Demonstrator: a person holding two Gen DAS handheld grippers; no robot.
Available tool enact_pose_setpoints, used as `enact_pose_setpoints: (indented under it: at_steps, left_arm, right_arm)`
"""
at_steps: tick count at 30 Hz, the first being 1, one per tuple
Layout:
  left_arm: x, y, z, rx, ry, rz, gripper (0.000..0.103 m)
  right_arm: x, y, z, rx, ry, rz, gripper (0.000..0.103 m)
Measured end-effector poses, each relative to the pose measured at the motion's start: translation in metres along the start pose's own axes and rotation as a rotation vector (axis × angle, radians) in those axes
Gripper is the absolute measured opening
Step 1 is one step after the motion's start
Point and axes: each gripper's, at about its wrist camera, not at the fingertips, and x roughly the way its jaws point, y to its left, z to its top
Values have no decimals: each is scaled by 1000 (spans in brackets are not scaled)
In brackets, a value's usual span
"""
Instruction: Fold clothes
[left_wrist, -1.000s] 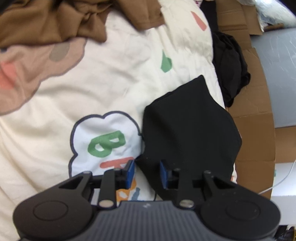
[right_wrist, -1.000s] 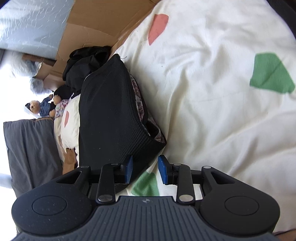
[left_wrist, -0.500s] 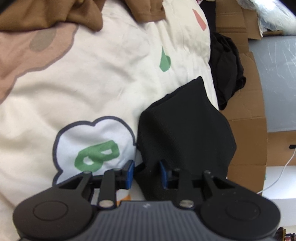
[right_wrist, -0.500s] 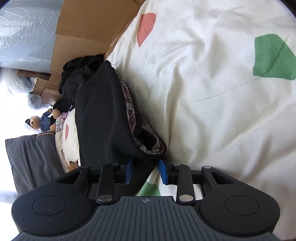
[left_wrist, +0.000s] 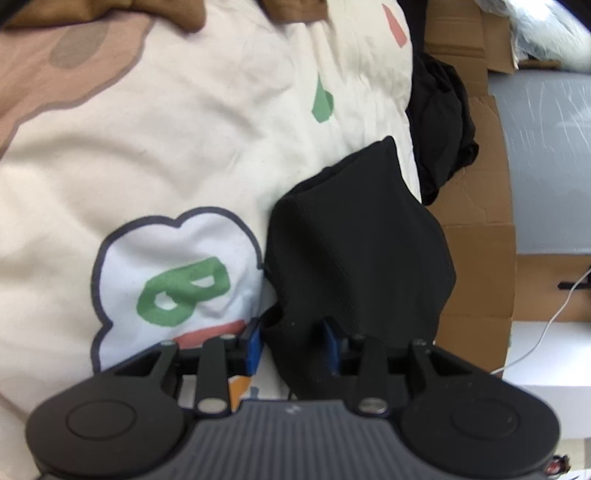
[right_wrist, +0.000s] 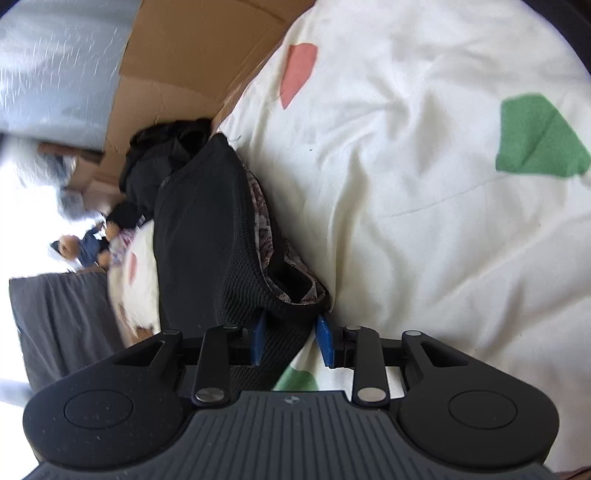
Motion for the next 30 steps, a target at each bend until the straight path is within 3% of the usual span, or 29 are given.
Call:
enact_pose_setpoints:
  at_steps: [1, 4, 11, 30]
  left_arm:
    - [1, -1, 1, 17, 6, 8, 12]
    - [1, -7, 1, 69, 10, 23, 8]
    - [-4, -22, -13, 118, -6, 67, 7]
    - [2, -56, -66, 103, -26, 127, 7]
  right_arm:
    - [-1, 1, 0, -14, 0, -6, 15]
    - [-4, 4, 1, -45, 1, -16, 9]
    - [-15, 15, 12, -71, -26, -30, 8]
    - [-16, 14, 55, -125, -22, -82, 7]
